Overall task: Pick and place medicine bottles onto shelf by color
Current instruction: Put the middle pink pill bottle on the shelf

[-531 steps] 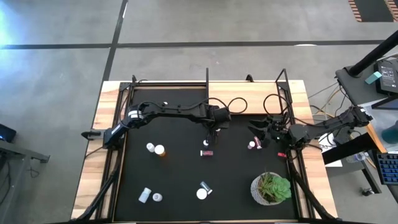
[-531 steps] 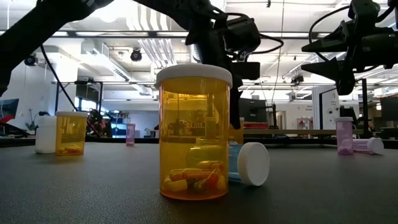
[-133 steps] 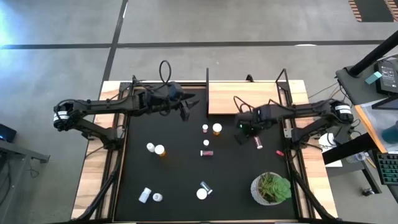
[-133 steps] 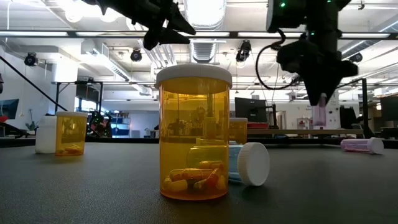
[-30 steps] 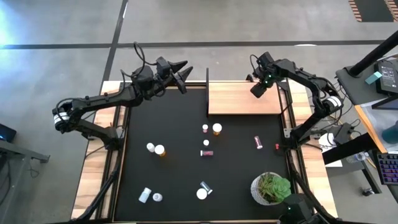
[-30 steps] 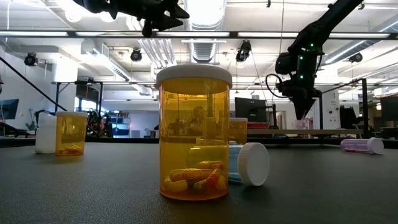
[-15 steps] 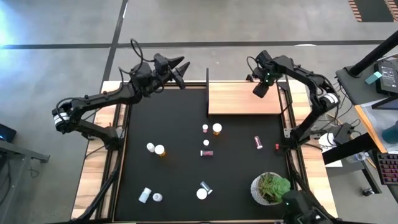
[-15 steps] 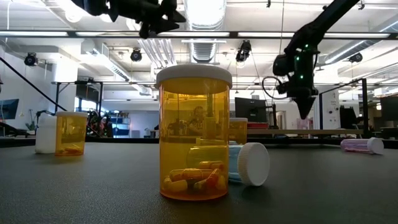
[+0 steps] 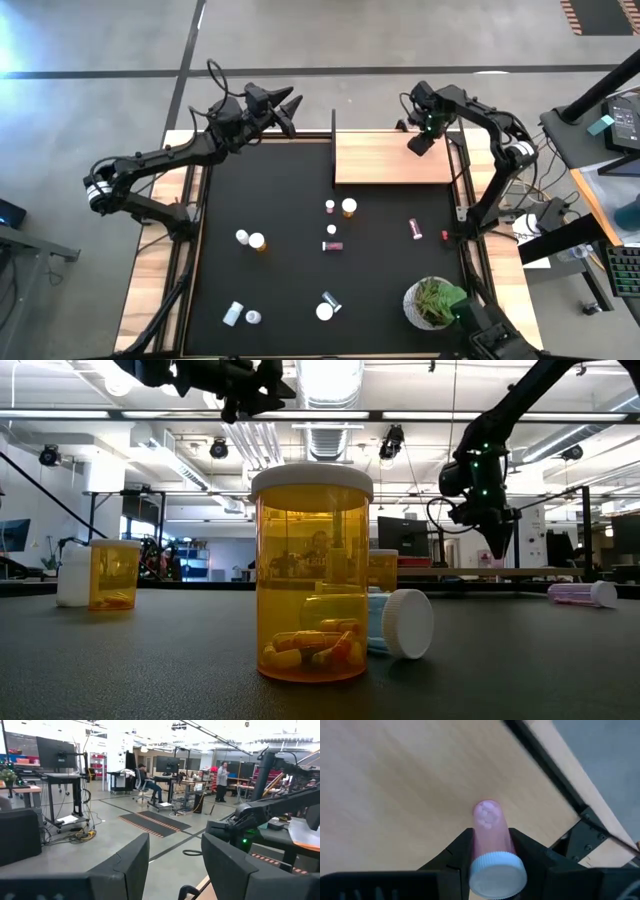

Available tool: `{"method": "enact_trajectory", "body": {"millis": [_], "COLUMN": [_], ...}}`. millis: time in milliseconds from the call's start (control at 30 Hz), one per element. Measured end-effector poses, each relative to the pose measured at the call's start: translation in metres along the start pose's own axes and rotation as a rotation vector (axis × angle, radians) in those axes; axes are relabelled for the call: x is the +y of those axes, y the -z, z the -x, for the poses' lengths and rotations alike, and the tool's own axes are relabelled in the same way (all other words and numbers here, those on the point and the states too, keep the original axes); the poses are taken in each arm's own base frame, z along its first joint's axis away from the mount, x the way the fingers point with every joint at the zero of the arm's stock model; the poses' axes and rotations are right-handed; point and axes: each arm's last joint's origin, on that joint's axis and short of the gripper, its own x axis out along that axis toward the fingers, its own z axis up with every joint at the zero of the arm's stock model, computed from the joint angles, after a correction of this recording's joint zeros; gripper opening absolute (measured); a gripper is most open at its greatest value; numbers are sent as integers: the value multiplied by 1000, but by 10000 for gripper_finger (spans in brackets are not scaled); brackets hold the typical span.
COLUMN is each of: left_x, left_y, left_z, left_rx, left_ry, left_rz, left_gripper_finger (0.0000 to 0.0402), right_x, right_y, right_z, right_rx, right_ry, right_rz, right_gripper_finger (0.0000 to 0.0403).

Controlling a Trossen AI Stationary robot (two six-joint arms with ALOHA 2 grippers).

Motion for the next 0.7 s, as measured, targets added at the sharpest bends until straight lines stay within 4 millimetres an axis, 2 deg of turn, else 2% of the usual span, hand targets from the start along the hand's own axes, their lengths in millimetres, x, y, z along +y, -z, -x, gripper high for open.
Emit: {"method": "enact_trajectory", "body": {"millis": [500, 700], "left_x": [4, 4], "left_y": [0, 0], "left_z": [-1, -1], "left_rx": [0, 0], "left_ry": [-14, -15], "left_rz": [-2, -2], "left_gripper_finger": [164, 164], "right_x": [0, -2], "right_y": [2, 0], "right_z": [0, 11], "right_rx": [18, 14], "right_ry": [-6, -12], "right_rz": [2, 3], "right_gripper_finger": [105, 105]}}
